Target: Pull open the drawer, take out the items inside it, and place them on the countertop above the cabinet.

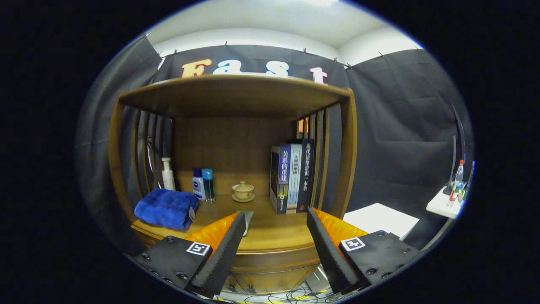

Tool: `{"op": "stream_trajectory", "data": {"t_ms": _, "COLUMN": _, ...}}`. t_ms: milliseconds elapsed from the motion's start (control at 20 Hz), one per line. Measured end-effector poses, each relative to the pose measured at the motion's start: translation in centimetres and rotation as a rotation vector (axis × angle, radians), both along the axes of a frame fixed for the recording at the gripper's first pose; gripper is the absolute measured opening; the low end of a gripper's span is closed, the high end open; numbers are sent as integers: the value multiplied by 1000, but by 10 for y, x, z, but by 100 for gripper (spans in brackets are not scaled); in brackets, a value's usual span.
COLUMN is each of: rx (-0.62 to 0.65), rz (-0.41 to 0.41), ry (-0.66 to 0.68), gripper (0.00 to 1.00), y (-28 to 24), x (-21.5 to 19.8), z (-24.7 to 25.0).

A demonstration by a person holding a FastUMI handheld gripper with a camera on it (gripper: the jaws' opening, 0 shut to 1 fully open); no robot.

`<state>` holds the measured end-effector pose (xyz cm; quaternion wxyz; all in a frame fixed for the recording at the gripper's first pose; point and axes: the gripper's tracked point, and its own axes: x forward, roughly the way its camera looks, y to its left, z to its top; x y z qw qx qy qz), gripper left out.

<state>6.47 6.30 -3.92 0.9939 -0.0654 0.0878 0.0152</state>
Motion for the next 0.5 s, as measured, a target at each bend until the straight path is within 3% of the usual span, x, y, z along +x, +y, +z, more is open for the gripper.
{"op": "stream_trajectory", "data": {"t_ms": 300, "rx": 174, "rz": 47, "ry": -57, "gripper": 95, "y": 18, "x": -23, "z": 52}}
{"op": "stream_trajectory", "data": {"t_ms": 500, "rx": 172, "rz": 26, "ry": -88, "gripper": 95, "y": 10, "x": -28, "z": 66}}
